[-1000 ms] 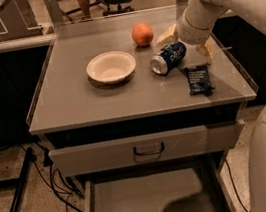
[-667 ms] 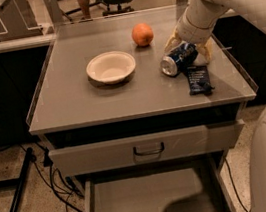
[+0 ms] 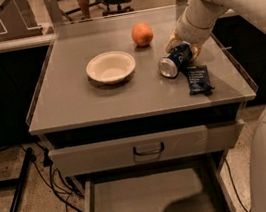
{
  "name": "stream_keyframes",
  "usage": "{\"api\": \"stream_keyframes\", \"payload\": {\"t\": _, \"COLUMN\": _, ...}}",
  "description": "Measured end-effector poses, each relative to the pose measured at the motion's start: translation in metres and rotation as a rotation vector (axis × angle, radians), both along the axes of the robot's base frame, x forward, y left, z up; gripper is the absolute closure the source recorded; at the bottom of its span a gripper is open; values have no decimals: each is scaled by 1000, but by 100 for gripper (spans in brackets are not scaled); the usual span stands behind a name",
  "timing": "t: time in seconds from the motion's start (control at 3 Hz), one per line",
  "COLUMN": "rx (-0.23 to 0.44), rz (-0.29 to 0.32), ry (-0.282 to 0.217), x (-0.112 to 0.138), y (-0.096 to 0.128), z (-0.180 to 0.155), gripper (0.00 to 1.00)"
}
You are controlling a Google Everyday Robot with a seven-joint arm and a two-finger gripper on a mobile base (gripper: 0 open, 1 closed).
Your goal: Place pepsi can into middle drawer
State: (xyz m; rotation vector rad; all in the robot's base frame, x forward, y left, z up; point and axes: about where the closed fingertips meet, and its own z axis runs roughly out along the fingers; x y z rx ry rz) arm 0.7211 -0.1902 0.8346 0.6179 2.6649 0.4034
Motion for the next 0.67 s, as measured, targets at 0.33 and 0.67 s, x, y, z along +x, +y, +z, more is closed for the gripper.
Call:
{"api": "stream_keyframes", "payload": {"t": 0.33, "rx": 0, "rz": 0, "ry": 0, "x": 0, "y": 0, "z": 0, "gripper": 100}}
{"api": "stream_keyframes", "payload": {"t": 0.67, "rx": 0, "rz": 0, "ry": 0, "x": 0, "y": 0, "z": 5, "gripper": 100}}
